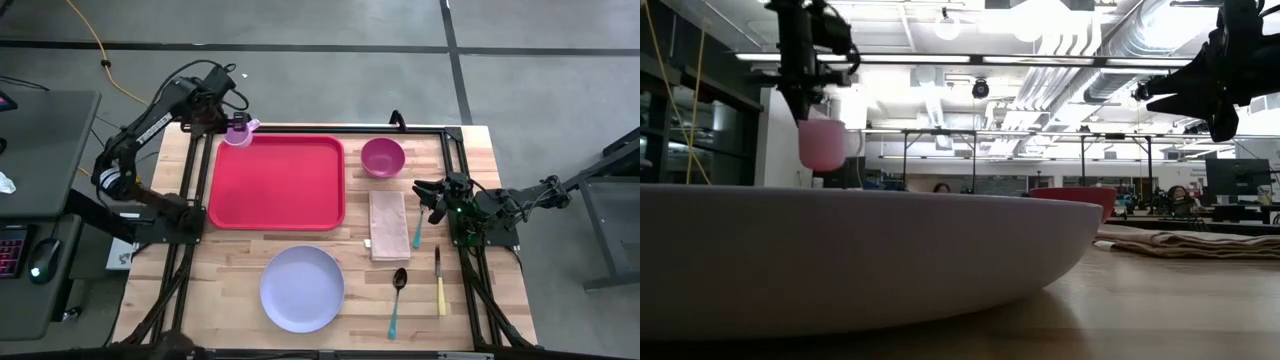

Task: Set up tray
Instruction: Put the pink mug on the orange tray

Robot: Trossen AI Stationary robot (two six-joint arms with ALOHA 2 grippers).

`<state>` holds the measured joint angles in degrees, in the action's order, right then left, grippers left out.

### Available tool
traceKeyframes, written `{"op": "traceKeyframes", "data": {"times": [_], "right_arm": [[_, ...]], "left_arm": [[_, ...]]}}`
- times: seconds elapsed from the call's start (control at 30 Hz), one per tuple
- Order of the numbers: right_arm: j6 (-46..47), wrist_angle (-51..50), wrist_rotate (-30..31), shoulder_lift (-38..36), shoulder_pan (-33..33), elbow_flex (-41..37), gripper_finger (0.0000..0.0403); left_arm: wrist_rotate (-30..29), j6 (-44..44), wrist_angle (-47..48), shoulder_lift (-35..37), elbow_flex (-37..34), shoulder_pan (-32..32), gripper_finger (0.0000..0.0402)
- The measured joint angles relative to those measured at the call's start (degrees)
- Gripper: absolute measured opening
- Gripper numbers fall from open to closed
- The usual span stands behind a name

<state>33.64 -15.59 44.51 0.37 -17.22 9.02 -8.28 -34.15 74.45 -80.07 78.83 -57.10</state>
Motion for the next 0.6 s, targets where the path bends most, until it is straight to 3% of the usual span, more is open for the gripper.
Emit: {"op": "traceKeyframes", "data": {"times": [0.27,0.6], "right_arm": [[0.0,0.0,-0.1,0.0,0.0,0.0,0.0113],[-0.1,0.0,-0.1,0.0,0.0,0.0,0.0113]], "left_arm": [[2.0,1.4,-1.7,-6.8,0.2,-2.7,0.0012],[3.1,3.0,-3.0,-8.2,0.1,-4.0,0.0012]]}}
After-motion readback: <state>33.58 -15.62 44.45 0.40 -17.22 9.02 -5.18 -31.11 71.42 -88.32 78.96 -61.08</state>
